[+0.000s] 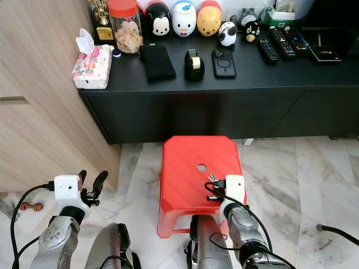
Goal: Hang keys on a hook
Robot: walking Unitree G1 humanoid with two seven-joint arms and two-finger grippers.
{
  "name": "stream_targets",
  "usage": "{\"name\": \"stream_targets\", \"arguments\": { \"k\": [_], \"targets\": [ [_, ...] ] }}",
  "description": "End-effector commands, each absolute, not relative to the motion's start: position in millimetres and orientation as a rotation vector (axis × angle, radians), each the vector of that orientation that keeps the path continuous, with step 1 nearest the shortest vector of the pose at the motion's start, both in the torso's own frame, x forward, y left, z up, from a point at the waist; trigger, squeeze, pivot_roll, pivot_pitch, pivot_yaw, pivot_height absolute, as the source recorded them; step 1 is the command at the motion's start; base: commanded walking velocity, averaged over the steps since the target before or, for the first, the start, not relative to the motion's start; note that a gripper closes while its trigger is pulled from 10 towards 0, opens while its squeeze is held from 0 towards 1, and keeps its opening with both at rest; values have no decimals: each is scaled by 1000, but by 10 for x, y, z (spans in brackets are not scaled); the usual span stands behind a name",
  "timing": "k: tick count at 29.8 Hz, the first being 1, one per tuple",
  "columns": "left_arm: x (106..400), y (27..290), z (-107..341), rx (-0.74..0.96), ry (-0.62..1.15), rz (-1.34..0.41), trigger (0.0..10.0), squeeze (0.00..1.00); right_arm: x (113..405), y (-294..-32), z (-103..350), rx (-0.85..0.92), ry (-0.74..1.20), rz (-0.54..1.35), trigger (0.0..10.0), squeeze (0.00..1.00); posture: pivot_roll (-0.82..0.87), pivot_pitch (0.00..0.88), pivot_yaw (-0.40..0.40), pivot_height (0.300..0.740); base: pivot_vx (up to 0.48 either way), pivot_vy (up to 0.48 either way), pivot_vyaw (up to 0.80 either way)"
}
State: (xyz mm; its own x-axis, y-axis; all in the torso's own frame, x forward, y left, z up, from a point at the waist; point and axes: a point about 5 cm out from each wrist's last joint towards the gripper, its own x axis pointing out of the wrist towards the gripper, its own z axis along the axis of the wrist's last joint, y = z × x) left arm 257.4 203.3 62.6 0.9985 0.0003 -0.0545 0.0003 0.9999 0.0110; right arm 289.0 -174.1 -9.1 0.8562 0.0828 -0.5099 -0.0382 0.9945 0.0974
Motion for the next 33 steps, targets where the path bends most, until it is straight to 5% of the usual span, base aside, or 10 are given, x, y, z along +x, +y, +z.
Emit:
{"name": "stream_targets", "arguments": {
  "k": [1,23,24,25,26,33],
  "targets": [
    [2550,2046,559,9,83,2,10000,0,2876,-1805,-94,62,537,53,0,0,-62,194,-43,604,0,0,0],
    [2759,2112,541,24,79,20,10000,0,3094,-2120,697,-19,-23,-94,0,0,-90,92,-28,604,0,0,0],
    [2755,2116,519,24,87,23,10000,0,3080,-2107,714,-24,-33,-89,2549,0,-92,86,-28,604,0,0,0],
    [2755,2116,519,24,87,23,10000,0,3080,-2107,714,-24,-33,-89,2549,0,-92,86,-28,604,0,0,0],
    [2747,2126,486,24,99,27,10000,0,3062,-2091,732,-30,-43,-85,10000,0,-95,83,-28,604,0,0,0],
    [2698,2157,330,39,156,37,10000,0,2953,-2078,859,97,-75,-153,10000,0,-96,69,-35,604,0,0,0]
  ]
}}
